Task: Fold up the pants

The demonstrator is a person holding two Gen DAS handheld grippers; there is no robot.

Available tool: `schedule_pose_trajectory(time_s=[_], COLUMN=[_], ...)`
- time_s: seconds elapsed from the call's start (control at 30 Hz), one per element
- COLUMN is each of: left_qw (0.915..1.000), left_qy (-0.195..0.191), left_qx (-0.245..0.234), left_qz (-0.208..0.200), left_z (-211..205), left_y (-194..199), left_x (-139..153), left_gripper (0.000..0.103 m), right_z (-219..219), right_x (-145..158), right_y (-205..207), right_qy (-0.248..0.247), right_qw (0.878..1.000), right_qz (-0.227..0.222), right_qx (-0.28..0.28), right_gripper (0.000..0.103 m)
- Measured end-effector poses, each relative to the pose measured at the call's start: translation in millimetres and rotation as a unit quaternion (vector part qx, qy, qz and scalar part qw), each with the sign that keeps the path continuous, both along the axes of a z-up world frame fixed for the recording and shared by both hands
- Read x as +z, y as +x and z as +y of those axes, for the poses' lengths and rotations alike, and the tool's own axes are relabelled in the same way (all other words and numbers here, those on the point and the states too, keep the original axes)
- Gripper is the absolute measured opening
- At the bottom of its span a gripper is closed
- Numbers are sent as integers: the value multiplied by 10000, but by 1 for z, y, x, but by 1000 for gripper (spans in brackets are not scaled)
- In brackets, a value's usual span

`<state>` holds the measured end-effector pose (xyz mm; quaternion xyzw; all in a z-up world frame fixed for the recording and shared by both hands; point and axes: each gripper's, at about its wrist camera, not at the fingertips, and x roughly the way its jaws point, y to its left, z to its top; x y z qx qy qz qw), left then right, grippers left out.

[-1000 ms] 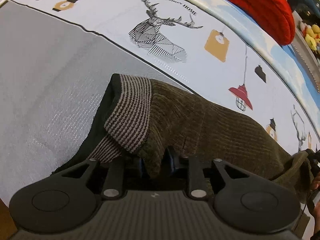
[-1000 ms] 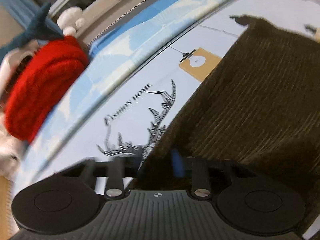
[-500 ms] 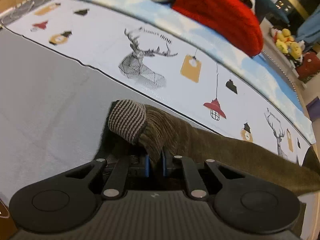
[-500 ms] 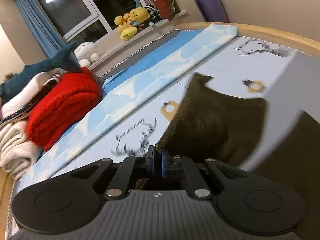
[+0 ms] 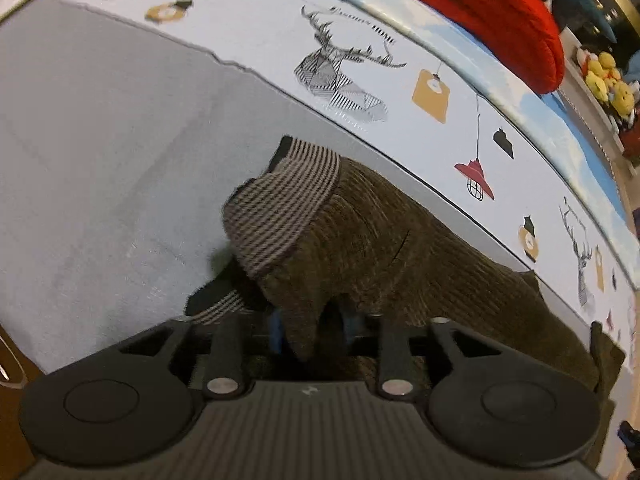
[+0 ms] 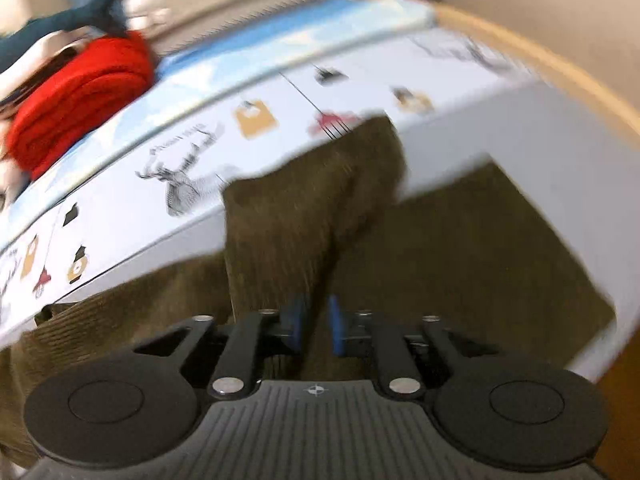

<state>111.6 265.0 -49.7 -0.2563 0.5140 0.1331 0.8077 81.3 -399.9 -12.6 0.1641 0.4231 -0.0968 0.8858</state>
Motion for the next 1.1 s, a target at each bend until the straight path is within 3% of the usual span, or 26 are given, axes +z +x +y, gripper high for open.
schedule_pose_trajectory(time_s=[0.07,0.2,0.27,0.43,0.57,0.63,0.73,0.87,0.93,1.0,1.1], left_qw=[9998,9992,9990,9990,9990,9989,9989,9992,9995,9997,9994], left_qy=[-88,-109,-153,-119,-90,-101,-46,-33,-47,-21,-219], left_qx=[101,239,278,232,171,179,166,131,180,205,217], left_qz=[127,306,321,351,400,430,438,372,268,119,-150], left_z=[4,8,11,11,11,11,9,9,10,8,7], left_y=[4,15,18,21,26,28,31,32,30,26,18], left_x=[-7,-17,-19,-20,-23,-24,-24,-23,-19,-12,-2], left_gripper=[46,46,46,46,46,46,45,36,22,16,15], right_z=[8,32,50,84,89,81,65,21,-16,-48,-85], right_x=[-7,-18,-25,-64,-85,-86,-76,-22,17,40,50], right_y=[19,63,85,138,161,168,168,145,107,62,-7], right_qy=[-120,-496,-803,-1472,-2157,-2129,-1902,-1448,-877,-469,66], right_qw=[9994,9966,9924,9768,9631,9664,9761,9871,9787,9628,9408], right_qz=[-89,-105,-196,371,764,758,556,-542,-1316,-1841,-2170], right_qx=[319,653,913,1510,1414,1226,895,-423,-1308,-1920,-2603], right_gripper=[44,46,53,54,51,46,8,7,7,7,6])
